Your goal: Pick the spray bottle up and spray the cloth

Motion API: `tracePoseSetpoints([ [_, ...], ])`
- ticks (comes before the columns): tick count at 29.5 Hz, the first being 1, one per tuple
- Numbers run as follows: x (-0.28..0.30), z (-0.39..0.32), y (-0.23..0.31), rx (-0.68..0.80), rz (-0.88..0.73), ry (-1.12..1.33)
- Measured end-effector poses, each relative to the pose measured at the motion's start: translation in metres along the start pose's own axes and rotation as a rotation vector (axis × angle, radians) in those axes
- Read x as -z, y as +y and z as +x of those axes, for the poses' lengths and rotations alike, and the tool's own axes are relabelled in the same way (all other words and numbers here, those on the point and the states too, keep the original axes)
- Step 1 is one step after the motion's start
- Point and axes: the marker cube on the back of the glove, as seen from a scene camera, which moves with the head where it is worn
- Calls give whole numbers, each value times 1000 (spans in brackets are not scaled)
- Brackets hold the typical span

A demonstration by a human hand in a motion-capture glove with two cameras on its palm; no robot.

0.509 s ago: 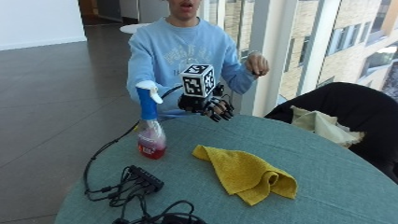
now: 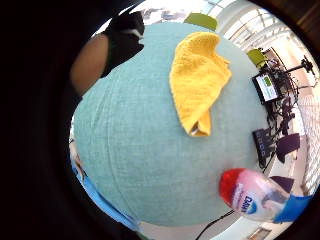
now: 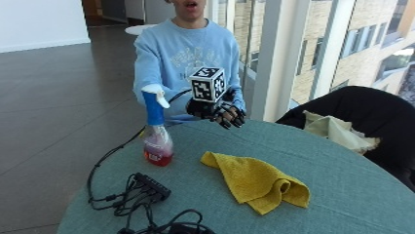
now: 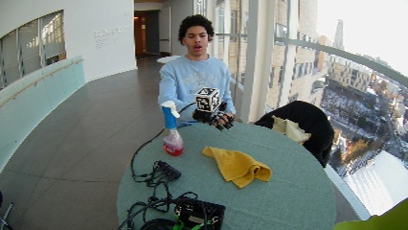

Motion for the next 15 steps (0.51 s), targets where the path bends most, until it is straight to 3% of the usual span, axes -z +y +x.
tracePoseSetpoints([
  [15, 13, 9, 37, -28, 36, -8],
])
